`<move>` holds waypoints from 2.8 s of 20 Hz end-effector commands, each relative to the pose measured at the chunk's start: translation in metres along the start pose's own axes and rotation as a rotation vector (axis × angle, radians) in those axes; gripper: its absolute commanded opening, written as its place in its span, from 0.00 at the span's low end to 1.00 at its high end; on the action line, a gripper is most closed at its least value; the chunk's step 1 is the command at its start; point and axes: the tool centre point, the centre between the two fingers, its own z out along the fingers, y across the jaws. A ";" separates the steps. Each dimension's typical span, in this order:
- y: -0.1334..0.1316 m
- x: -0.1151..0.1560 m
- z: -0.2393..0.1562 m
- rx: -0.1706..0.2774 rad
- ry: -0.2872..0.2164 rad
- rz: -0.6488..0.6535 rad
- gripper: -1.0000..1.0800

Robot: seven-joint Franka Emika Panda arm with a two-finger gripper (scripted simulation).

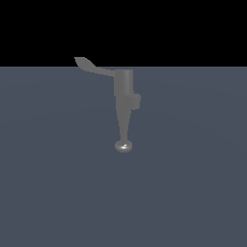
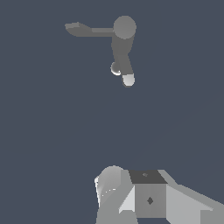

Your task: Turn on the faucet by rotating a designated handle.

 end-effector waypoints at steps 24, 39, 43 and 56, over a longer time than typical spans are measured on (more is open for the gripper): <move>-0.001 0.012 -0.004 -0.013 -0.001 0.102 0.00; -0.014 0.076 0.017 -0.051 0.012 0.399 0.00; -0.019 0.094 0.025 -0.058 0.017 0.486 0.00; -0.038 0.153 0.060 -0.061 0.035 0.764 0.00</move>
